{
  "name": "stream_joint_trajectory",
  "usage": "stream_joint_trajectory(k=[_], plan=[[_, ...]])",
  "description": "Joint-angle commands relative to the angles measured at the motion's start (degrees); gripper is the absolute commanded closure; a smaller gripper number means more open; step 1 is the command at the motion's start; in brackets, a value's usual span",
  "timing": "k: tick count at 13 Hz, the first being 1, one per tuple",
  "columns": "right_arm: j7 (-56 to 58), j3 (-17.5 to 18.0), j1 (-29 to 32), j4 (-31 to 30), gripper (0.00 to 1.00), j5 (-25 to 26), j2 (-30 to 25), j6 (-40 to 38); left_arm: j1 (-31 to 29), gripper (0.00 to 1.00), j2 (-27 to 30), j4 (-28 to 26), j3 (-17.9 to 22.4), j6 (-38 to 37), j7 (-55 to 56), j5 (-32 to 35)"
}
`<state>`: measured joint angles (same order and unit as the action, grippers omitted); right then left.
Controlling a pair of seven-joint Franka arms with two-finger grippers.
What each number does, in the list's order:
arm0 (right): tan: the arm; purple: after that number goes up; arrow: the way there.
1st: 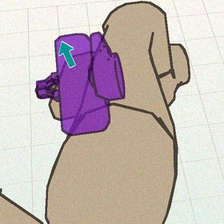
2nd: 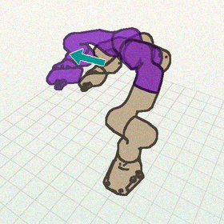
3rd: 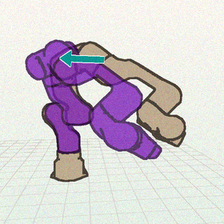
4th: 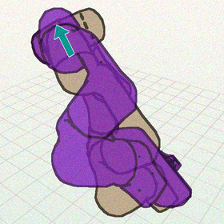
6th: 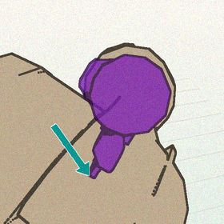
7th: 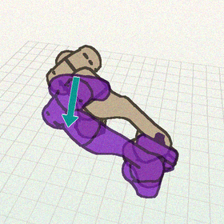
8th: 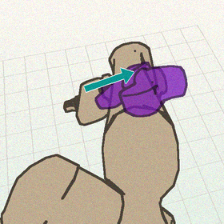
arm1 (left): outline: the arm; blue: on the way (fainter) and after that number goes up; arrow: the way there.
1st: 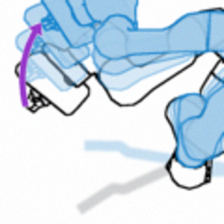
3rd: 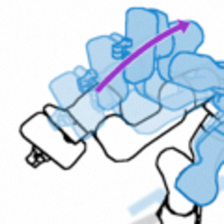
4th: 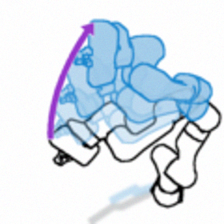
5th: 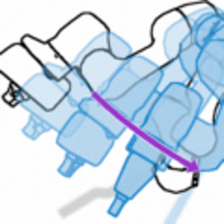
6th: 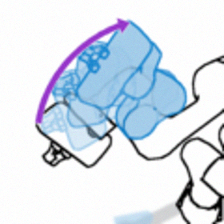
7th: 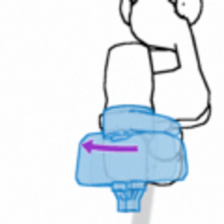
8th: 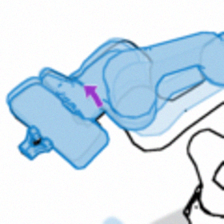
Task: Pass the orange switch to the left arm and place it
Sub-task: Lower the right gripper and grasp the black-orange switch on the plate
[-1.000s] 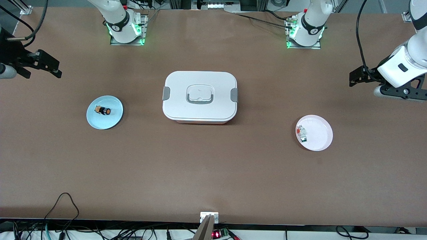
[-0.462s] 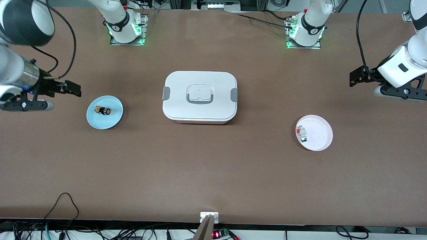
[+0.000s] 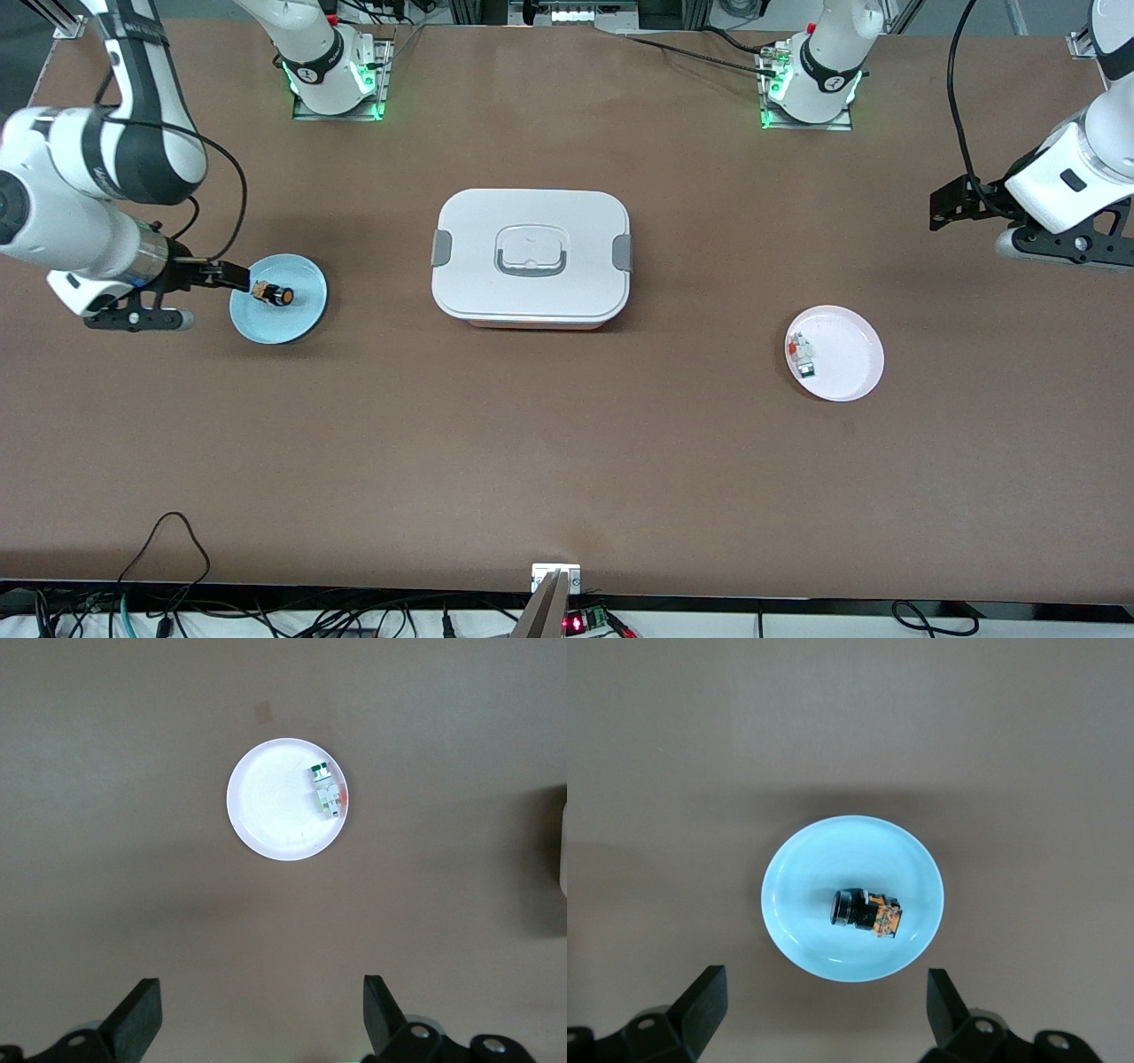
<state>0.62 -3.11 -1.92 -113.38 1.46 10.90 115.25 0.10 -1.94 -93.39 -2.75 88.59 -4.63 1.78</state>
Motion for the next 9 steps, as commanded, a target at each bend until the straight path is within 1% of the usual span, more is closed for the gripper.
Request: stream_joint_trajectory(k=[1, 4, 9], plan=[[0.4, 0.2, 1.3, -4.6, 0.0, 0.6, 1.5, 5.8, 0.0, 0.0, 0.8, -0.6, 0.1, -0.4, 0.2, -0.2], [0.5, 0.2, 2.5, -10.1, 0.0, 0.7, 3.8, 14.0, 0.0, 0.0, 0.8, -0.6, 0.1, -0.4, 0.1, -0.2], [0.5, 0.2, 3.7, -11.3, 0.0, 0.6, 7.9, 18.0, 0.1, 0.0, 0.8, -0.6, 0.1, -0.4, 0.1, -0.2]])
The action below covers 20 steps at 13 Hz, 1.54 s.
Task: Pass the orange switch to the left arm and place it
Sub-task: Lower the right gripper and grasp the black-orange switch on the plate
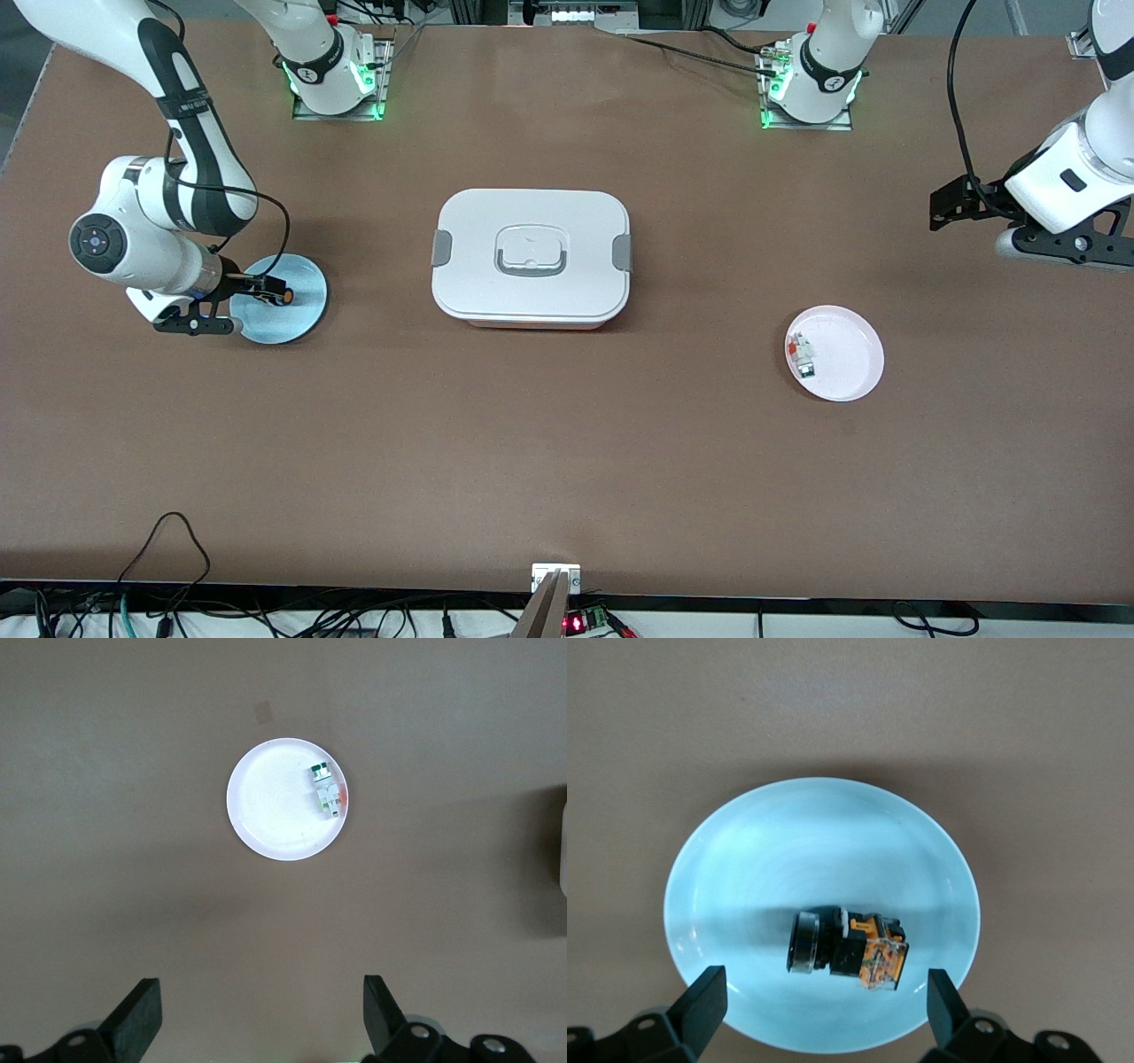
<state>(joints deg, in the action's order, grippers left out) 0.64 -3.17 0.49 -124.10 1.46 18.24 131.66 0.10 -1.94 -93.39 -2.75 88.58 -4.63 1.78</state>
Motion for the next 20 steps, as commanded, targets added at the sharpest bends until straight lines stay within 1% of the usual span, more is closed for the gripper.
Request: stream_joint_trajectory(k=[1, 4, 7, 13, 14, 15, 17, 19, 20], plan=[[0.5, 0.3, 1.4, -0.9, 0.0, 0.6, 1.0, 1.8, 0.1, 0.0, 0.8, -0.6, 0.1, -0.3, 0.1, -0.2], [0.5, 0.4, 1.5, -1.6, 0.0, 0.6, 1.7, 3.0, 0.1, 0.0, 0.8, -0.5, 0.1, -0.4, 0.1, -0.2], [0.4, 0.4, 1.5, -2.5, 0.0, 0.4, 3.6, 6.4, 0.1, 0.0, 0.8, -0.5, 0.1, -0.4, 0.2, -0.2], [0.2, 0.4, 1.5, -3.0, 0.01, 0.2, 4.4, 7.2, 0.1, 0.0, 0.8, -0.5, 0.1, -0.4, 0.1, -0.2], [0.2, 0.4, 1.5, -3.0, 0.05, 0.2, 4.5, 7.1, 0.1, 0.0, 0.8, -0.5, 0.1, -0.4, 0.1, -0.2], [0.2, 0.4, 1.4, -3.0, 0.15, 0.2, 4.5, 6.9, 0.1, 0.0, 0.8, -0.5, 0.1, -0.4, 0.2, -0.2], [0.3, 0.5, 1.3, -3.0, 0.44, 0.2, 4.6, 6.7, 0.1, 0.0, 0.8, -0.5, 0.1, -0.4, 0.1, -0.2], [0.3, 0.5, 1.1, -2.9, 0.68, 0.2, 4.7, 6.6, 0.1, 0.0, 0.8, -0.5, 0.1, -0.4, 0.2, -0.2], [0.4, 0.5, 0.9, -2.8, 0.78, 0.3, 4.6, 6.5, 0.2, 0.0, 0.8, -0.5, 0.1, -0.4, 0.2, -0.2]])
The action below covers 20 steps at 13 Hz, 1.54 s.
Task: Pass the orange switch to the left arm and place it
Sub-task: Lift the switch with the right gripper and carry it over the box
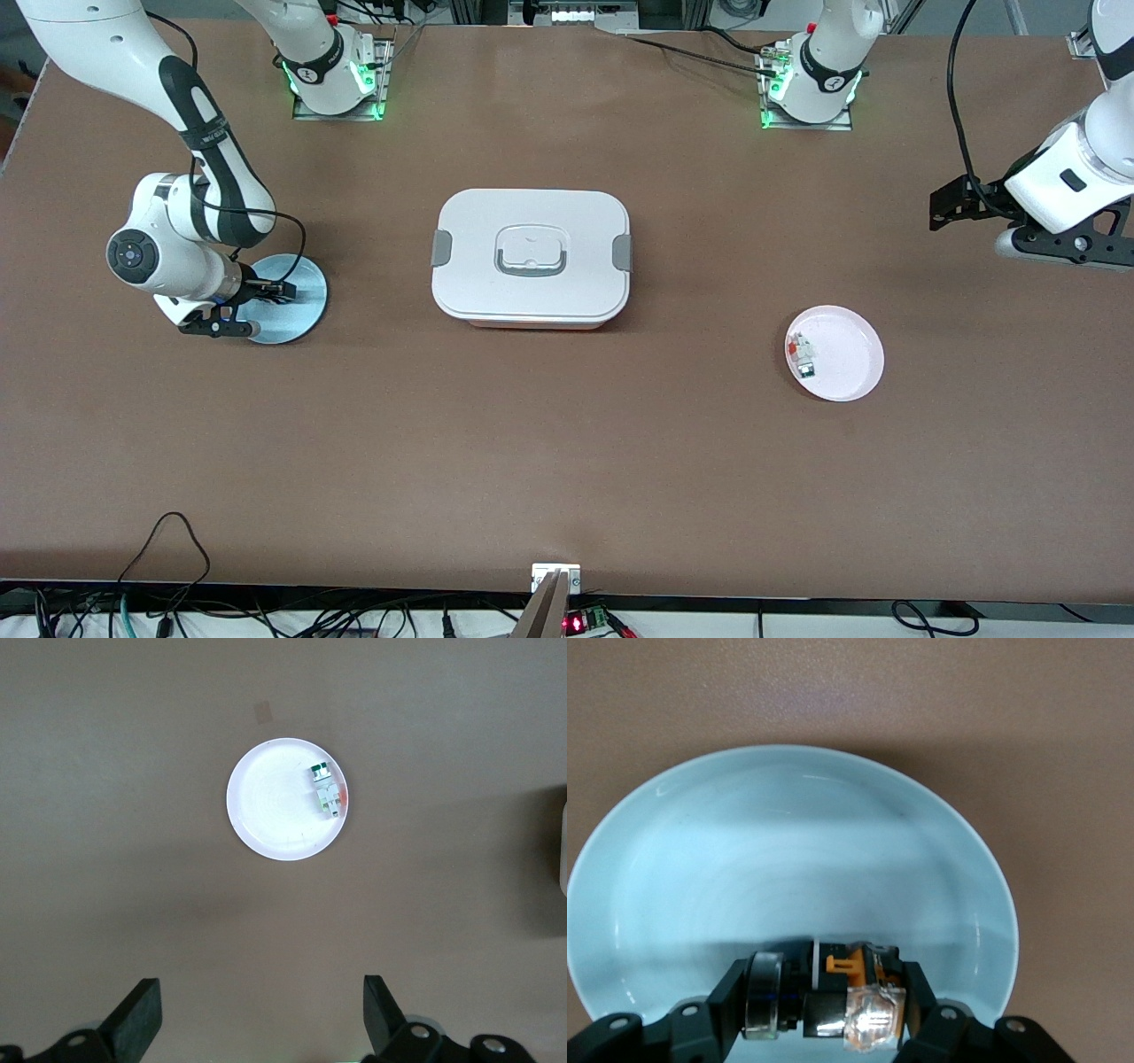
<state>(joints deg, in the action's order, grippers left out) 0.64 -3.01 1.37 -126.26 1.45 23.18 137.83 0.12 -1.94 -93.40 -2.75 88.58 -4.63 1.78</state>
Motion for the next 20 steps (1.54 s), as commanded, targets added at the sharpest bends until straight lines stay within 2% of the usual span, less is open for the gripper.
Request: stream_joint_trajectory(k=[1, 5, 10, 13, 14, 17, 20], plan=[[0.4, 0.5, 0.0, -0.5, 0.83, 0.3, -0.6, 0.2, 0.1, 0.0, 0.8, -0.4, 0.1, -0.4, 0.2, -0.2], [5.0, 2.5, -0.1, 2.8, 0.89, 0.2, -3.0, -1.6, 0.1, 0.0, 0.8, -0.5, 0.0, -0.4, 0.2, -0.2], [19.0, 7.6, -0.1, 19.6, 0.89, -2.8, -3.3, -18.3, 0.2, 0.0, 0.8, -0.5, 0.0, -0.4, 0.1, -0.2], [21.2, 13.2, -0.5, 27.7, 0.92, -2.9, -3.3, -24.1, 0.1, 0.0, 0.8, -0.5, 0.0, -0.4, 0.1, -0.2], [21.2, 14.5, -1.6, 29.7, 0.92, -2.9, -3.3, -25.8, 0.1, 0.0, 0.8, -0.5, 0.1, -0.4, 0.1, -0.2], [21.4, 14.9, -8.7, 35.1, 0.93, -3.2, -3.3, -27.7, 0.1, 0.0, 0.8, -0.5, 0.0, -0.4, 0.1, -0.2], [25.4, 14.8, -14.6, 37.3, 0.95, -12.8, -3.2, -26.8, 0.1, 0.0, 0.8, -0.5, 0.1, -0.4, 0.1, -0.2]])
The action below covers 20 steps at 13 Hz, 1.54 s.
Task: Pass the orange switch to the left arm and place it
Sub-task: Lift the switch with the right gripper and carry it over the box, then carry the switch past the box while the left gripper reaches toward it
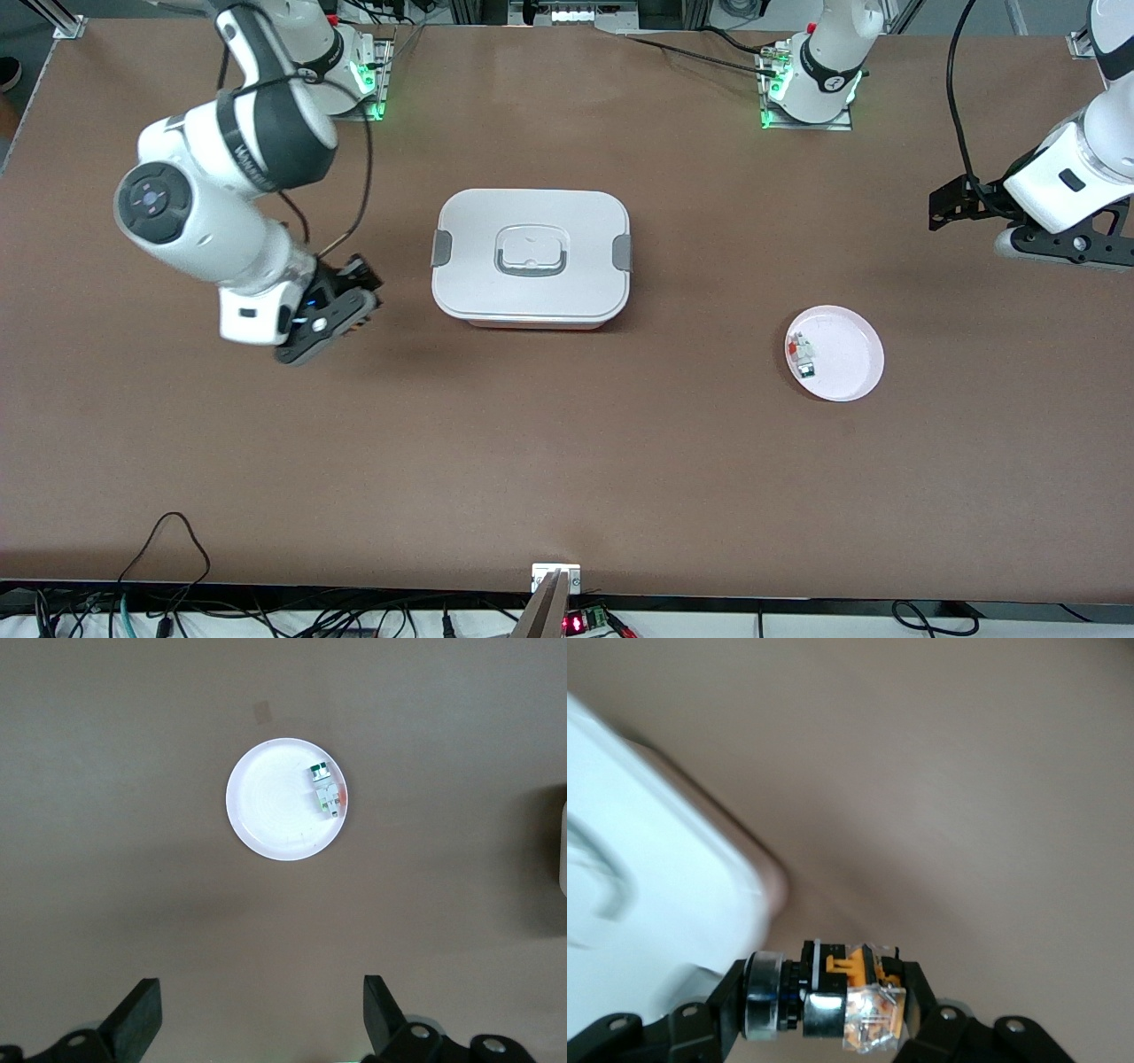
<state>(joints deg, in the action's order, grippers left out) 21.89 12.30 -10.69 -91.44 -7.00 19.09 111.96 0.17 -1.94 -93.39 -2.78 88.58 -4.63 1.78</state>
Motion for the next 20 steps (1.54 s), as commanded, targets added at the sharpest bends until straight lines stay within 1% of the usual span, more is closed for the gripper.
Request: stream_joint_trajectory(k=[1, 4, 6, 7, 9, 11, 12, 14, 15, 17, 18, 20], plan=[[6.4, -0.5, -4.5, 3.7, 0.95, -5.8, 0.9, -0.9, -0.1, 0.0, 0.8, -0.5, 0.1, -0.4, 0.0, -0.2], [7.6, -0.4, -9.7, 7.7, 0.95, -8.7, 0.9, -0.9, -0.3, 0.0, 0.8, -0.6, 0.2, -0.4, 0.0, -0.2], [7.7, -0.4, -12.9, 8.6, 0.96, -13.6, 0.9, 0.6, -0.3, 0.0, 0.8, -0.6, 0.1, -0.5, 0.0, -0.2], [7.7, -0.5, -15.1, 9.7, 0.97, -14.6, 0.9, 2.5, -0.2, 0.0, 0.8, -0.6, 0.1, -0.5, 0.0, -0.2], [7.6, -0.4, -18.6, 11.5, 0.97, -14.8, 1.6, 5.3, -0.3, 0.0, 0.7, -0.5, 0.2, -0.5, -0.1, -0.3], [7.1, -0.5, -22.2, 12.0, 0.97, -14.9, 2.5, 13.2, 0.0, 0.0, -1.1, 0.3, 0.1, -1.8, 0.0, -2.3], [7.1, -0.5, -23.5, 12.1, 0.98, -14.9, 3.2, 16.4, -0.2, 0.0, -1.3, 0.4, 0.1, -3.7, -0.1, -6.0], [6.6, -0.5, -26.0, 12.7, 0.99, -15.0, 4.5, 21.8, -1.5, 0.0, -3.2, 0.6, 0.7, -7.4, 0.1, -16.8], [5.0, -0.5, -27.2, 13.0, 0.99, -15.0, 5.3, 24.2, -3.2, 0.0, -3.2, 1.4, 0.8, -11.6, -0.2, -22.3], [2.5, -0.4, -29.4, 13.0, 0.99, -15.8, 6.4, 29.6, -7.0, 0.0, -3.5, 1.6, 0.8, -16.1, -0.2, -34.2], [1.9, -0.4, -30.3, 13.0, 0.99, -18.3, 7.0, 32.9, -7.7, 0.0, -5.2, 1.1, 0.8, -17.2, -0.5, -40.1], [2.0, -0.5, -32.5, 13.0, 0.99, -25.5, 7.9, 40.9, -7.5, 0.0, -8.2, 1.1, 0.4, -16.6, -3.6, -49.6]])
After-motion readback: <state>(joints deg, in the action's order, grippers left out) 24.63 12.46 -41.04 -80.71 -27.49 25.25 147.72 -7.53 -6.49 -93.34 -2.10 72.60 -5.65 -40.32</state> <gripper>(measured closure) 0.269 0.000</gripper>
